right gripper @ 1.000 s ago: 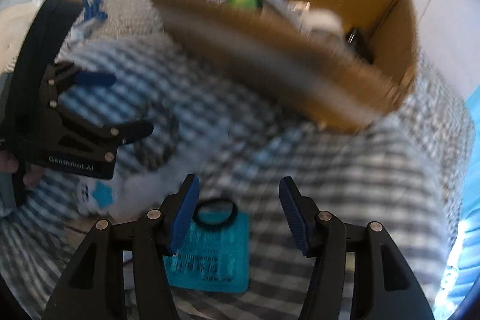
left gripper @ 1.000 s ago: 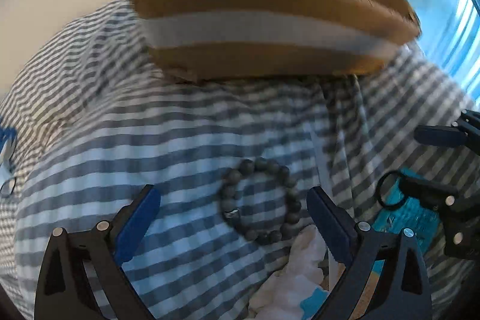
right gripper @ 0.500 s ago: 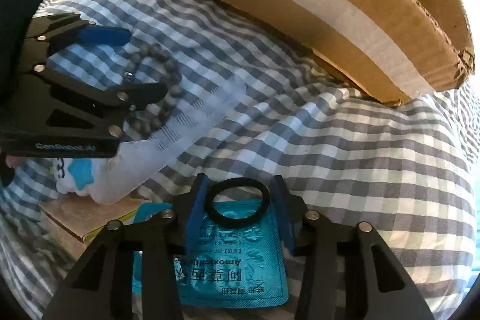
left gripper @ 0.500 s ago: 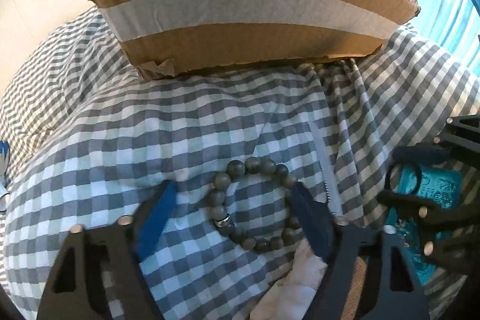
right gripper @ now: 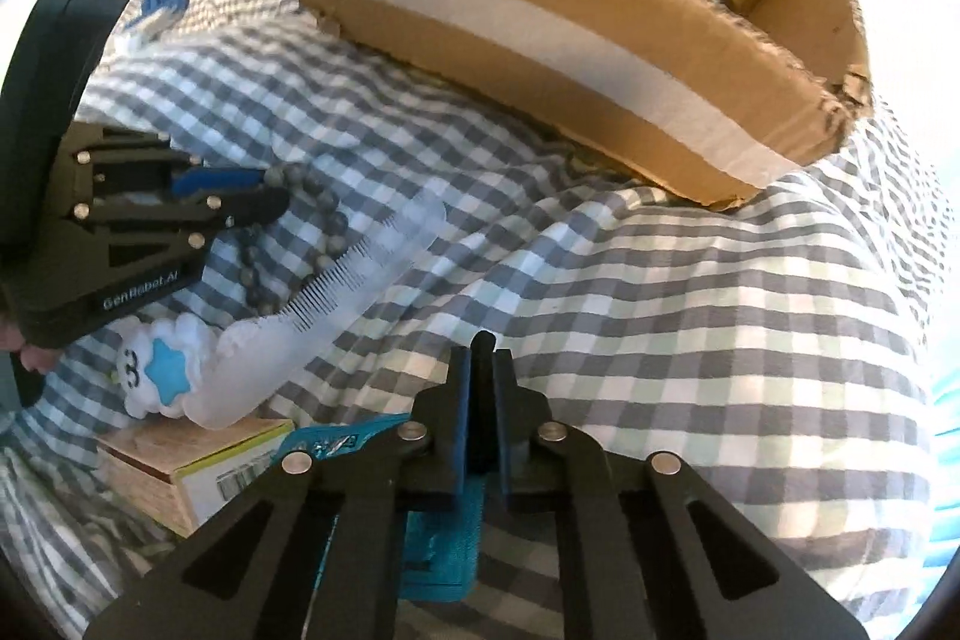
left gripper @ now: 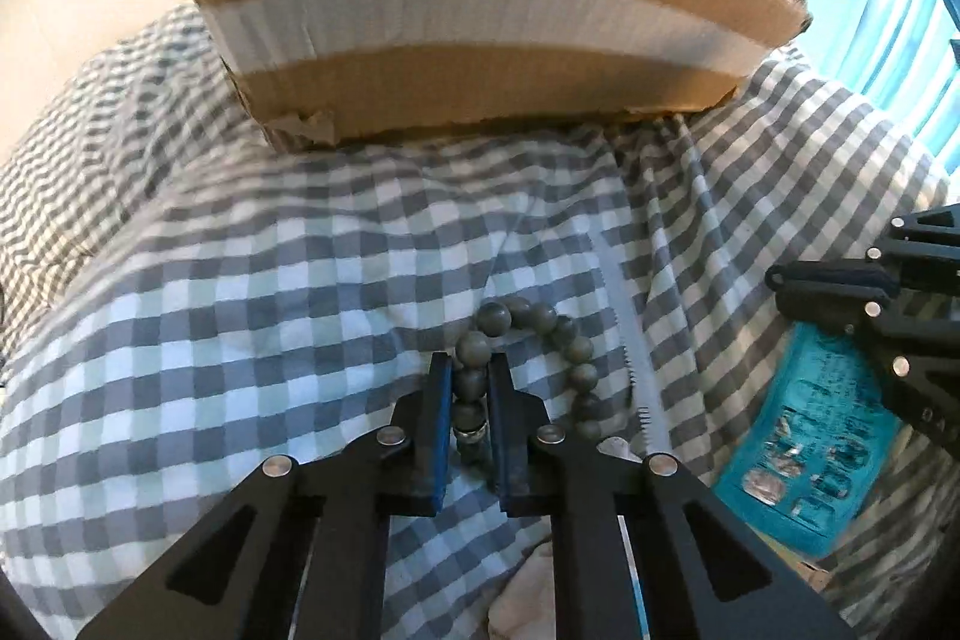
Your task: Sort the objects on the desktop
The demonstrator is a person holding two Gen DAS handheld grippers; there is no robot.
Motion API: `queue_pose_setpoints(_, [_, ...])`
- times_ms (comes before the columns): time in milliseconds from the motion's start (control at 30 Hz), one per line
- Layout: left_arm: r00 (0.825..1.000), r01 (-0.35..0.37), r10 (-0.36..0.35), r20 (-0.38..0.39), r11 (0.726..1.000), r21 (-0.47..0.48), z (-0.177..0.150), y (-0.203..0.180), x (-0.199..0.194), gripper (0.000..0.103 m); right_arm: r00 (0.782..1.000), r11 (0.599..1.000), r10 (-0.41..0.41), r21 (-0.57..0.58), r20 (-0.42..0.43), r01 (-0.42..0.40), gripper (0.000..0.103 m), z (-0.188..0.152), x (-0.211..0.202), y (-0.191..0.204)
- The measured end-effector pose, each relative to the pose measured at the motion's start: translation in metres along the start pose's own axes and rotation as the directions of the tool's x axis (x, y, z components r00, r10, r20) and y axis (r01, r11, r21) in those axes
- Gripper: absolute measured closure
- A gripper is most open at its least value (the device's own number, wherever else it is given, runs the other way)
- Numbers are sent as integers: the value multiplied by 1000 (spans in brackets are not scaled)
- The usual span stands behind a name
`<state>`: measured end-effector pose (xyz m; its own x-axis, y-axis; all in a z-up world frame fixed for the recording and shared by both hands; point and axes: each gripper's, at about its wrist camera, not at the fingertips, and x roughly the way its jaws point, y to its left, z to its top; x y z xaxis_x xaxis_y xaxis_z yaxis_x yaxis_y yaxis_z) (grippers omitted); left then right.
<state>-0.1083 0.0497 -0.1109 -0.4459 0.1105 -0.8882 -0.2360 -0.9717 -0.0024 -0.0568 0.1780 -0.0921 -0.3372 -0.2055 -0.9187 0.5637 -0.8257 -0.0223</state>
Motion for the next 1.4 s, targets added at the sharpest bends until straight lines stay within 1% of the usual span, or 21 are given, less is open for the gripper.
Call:
queue_pose_setpoints(100, [999,2,-3,44,1000,12,-1,-5,-19,92,1000,1000,2,20,24,-3,97,-5,-12,-10])
queue_pose_setpoints(267, [995,5,-7,100,1000,14,2,-11,-43,92,999,1000,-13,28,47,12,97,-6,-25,-16])
queue_pose_setpoints(367, [992,9,-10,129,1000,10,12,-5,-54,92,998,999,-34,32,59,32,97,-3,-26,-13])
queue_pose_setpoints(433, [989,11,-13,147,1000,18,14,0,-59,92,996,999,-45,31,73,43,97,-2,-36,-15])
queue_pose_setpoints(467, [986,5,-9,164,1000,21,14,2,-60,92,995,998,-52,27,82,50,97,0,-42,-15])
queue_pose_setpoints(500, [985,3,-8,173,1000,27,20,1,-69,92,994,998,-61,27,93,59,97,2,-41,-16])
queue_pose_setpoints(633, [975,-7,-2,221,999,42,33,-1,-91,92,988,996,-90,2,125,90,97,12,-58,-17])
queue_pose_setpoints(733, [966,-1,-10,259,999,43,45,-1,-106,92,982,994,-102,-15,160,106,97,23,-73,-17])
queue_pose_setpoints(867, [950,-7,-15,310,998,69,67,-3,-124,92,969,992,-116,-31,217,126,97,43,-94,-21])
queue_pose_setpoints(900, [944,-11,-13,328,997,71,74,-3,-129,92,966,991,-116,-34,232,128,97,50,-101,-23])
queue_pose_setpoints(1000, [931,5,-34,364,997,81,98,-3,-140,92,954,990,-121,-34,273,136,97,68,-114,-28])
queue_pose_setpoints(1100, [917,-15,-20,398,996,86,125,-2,-144,92,943,989,-124,-37,308,142,97,88,-124,-34])
queue_pose_setpoints(1200, [913,-11,-28,406,996,94,151,1,-140,92,935,990,-118,-31,334,136,97,110,-129,-46])
queue_pose_setpoints(1300, [912,-29,-11,409,995,92,173,3,-129,92,932,991,-118,-12,344,130,97,129,-126,-61])
queue_pose_setpoints(1400, [920,-33,-7,393,995,94,194,6,-109,92,937,995,-97,1,335,102,97,149,-113,-75])
